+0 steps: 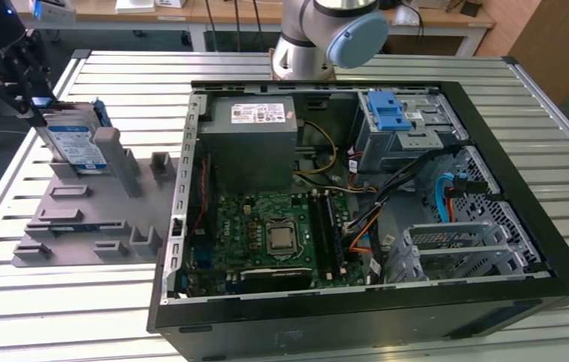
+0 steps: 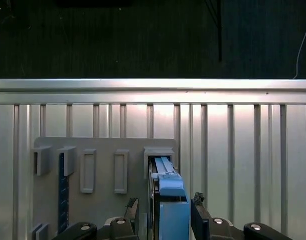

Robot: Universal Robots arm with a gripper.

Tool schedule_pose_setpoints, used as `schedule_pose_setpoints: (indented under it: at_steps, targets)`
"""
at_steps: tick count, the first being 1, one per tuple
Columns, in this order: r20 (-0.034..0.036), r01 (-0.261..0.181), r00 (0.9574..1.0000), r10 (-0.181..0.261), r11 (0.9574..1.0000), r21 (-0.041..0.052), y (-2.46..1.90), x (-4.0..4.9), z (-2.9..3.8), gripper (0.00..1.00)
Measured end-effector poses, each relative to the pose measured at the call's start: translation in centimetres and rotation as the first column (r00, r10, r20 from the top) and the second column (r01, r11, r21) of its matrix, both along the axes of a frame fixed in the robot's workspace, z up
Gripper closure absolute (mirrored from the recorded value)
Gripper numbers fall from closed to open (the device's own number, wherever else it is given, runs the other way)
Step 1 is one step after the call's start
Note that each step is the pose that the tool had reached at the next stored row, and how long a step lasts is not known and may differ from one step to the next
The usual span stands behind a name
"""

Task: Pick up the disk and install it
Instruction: 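Pick up the disk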

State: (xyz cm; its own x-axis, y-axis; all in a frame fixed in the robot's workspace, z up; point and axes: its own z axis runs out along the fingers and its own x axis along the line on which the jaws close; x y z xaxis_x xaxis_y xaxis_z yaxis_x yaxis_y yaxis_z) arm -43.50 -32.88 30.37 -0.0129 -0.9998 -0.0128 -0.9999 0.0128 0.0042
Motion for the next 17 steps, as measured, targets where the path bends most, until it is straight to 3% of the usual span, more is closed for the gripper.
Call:
schedule_pose_setpoints:
  at_steps: [13,16,17]
  targets:
    - [0.0001,-0.001,1.0000,0.001,1.0000,0.0000,0.00,-0.09,-1.16,0.47]
    - [0.0000,-0.001,1.0000,0.001,1.0000,-0.0001,0.00,-0.09,-1.25,0.55]
    - [0.0000,-0.001,1.0000,0.001,1.0000,-0.0001,0.00,-0.09,-1.27,0.62]
